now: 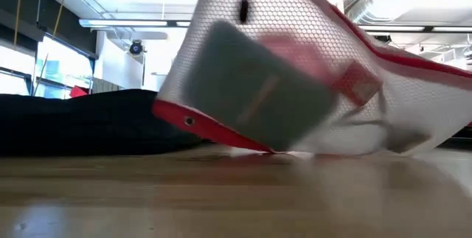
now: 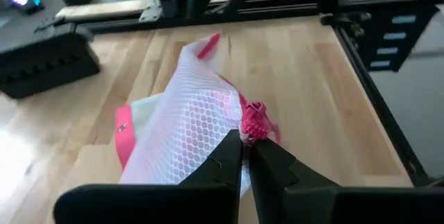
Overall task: Unpack backpack
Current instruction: Open the transparent pink zip bag
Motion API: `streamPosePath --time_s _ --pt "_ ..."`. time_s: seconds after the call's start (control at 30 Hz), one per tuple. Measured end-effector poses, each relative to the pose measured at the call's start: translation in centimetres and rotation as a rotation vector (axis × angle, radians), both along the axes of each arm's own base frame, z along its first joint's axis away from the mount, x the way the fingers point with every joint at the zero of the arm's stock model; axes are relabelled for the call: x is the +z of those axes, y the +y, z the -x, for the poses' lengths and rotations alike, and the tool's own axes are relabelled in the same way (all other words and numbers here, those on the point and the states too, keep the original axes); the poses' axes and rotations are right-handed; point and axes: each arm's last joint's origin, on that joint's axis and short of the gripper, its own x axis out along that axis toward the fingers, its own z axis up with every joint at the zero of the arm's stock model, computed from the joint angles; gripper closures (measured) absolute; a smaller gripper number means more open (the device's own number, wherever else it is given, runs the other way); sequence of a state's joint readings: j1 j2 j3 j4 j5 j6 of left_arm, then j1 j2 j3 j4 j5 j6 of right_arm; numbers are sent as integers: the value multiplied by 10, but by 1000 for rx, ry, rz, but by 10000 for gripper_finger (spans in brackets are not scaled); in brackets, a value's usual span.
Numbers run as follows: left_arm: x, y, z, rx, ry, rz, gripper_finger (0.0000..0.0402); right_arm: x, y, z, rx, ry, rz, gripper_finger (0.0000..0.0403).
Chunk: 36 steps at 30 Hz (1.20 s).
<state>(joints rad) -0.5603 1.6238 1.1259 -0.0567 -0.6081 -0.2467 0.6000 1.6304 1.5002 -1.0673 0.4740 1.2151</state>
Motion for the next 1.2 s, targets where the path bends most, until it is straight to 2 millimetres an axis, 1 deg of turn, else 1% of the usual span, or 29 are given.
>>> streamPosePath --time_s 0.1,0.13,0.23,0.33,0.47,0.53,0.63,0.73,0.8,0.87,0.93,1.0,1.03,1.13,1.2 --pt "1 3 -2 82 -31 50 401 13 18 -15 164 -193 -73 319" --pt "2 5 -3 102 -44 61 402 15 24 -20 194 -247 -100 319" --pt "5 4 -5 108 -83 82 402 11 34 -31 180 -321 -152 319" --pt "8 3 -5 92 -102 70 401 -5 35 -40 74 -300 -153 312" --pt "11 0 -7 33 -122 77 401 -22 34 -51 -9 -287 -142 280" --pt "11 -1 -6 9 -118 87 401 -26 34 -56 -24 -292 -142 260" --pt "11 -3 -5 -4 -114 88 401 -28 32 -63 -11 -311 -144 238" --pt "11 -6 -4 -28 -109 81 401 -26 27 -67 -8 -326 -139 236" --pt "11 -8 -3 -43 -108 67 401 -26 25 -69 -4 -336 -132 249" --pt "11 -9 -2 -39 -110 60 401 -25 24 -72 6 -345 -134 277" --pt "11 -9 -2 -38 -110 58 401 -24 22 -73 25 -344 -139 317" --pt "10 -9 -1 -32 -108 52 401 -25 22 -74 41 -335 -133 368" --pt "10 -10 -1 -21 -109 44 401 -25 21 -74 50 -328 -127 383" --pt "11 -11 3 10 -113 18 401 -25 21 -72 50 -303 -153 393" --pt "13 -11 6 -2 -99 -13 401 -27 20 -69 49 -262 -171 400"
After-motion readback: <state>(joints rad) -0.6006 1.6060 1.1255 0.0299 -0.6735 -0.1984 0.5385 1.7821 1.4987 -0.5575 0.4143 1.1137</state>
